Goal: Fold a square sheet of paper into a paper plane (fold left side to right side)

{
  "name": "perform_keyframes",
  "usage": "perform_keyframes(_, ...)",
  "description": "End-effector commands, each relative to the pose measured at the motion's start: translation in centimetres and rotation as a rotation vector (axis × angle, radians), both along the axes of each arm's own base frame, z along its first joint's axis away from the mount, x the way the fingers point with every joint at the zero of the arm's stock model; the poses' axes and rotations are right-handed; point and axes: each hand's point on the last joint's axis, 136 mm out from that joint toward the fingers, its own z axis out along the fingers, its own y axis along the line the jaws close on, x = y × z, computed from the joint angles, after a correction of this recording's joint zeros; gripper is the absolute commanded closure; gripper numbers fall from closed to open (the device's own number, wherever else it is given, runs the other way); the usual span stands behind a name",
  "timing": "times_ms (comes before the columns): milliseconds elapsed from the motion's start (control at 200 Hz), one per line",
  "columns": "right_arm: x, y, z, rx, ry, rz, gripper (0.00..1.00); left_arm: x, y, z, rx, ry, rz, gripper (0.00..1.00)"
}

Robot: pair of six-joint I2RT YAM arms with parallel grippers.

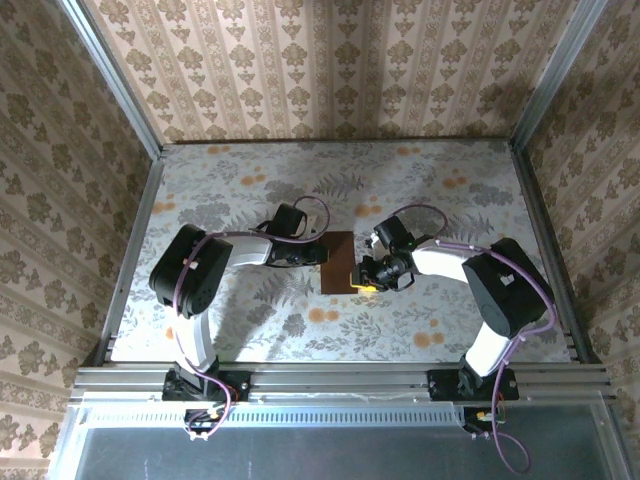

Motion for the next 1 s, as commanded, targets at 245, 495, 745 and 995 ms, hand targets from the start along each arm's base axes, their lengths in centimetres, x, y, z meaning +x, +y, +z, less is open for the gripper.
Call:
perform_keyframes(245, -0.4, 1.1, -0.5, 0.053, 0.033, 0.01, 0.71, -2.0, 1.1, -2.1, 0.07, 0.089, 0.004, 1.0)
perform_keyframes(495, 0.3, 1.6, 0.3, 0.08, 0.008, 0.005, 0.71, -2.1, 1.0, -2.2, 0.071, 0.093, 0.001, 1.0)
perform_keyframes(745, 0.9, 1.4, 0.8, 0.091, -0.009, -0.009, 0.72, -2.0, 0.9, -2.1, 0.069, 0.091, -0.001, 1.0)
perform_keyframes(995, 2.8, 1.8, 1.2, 0.167, -0.021, -0.037, 0.71, -2.0, 0.6, -1.9, 0.064, 0.089, -0.008, 1.0)
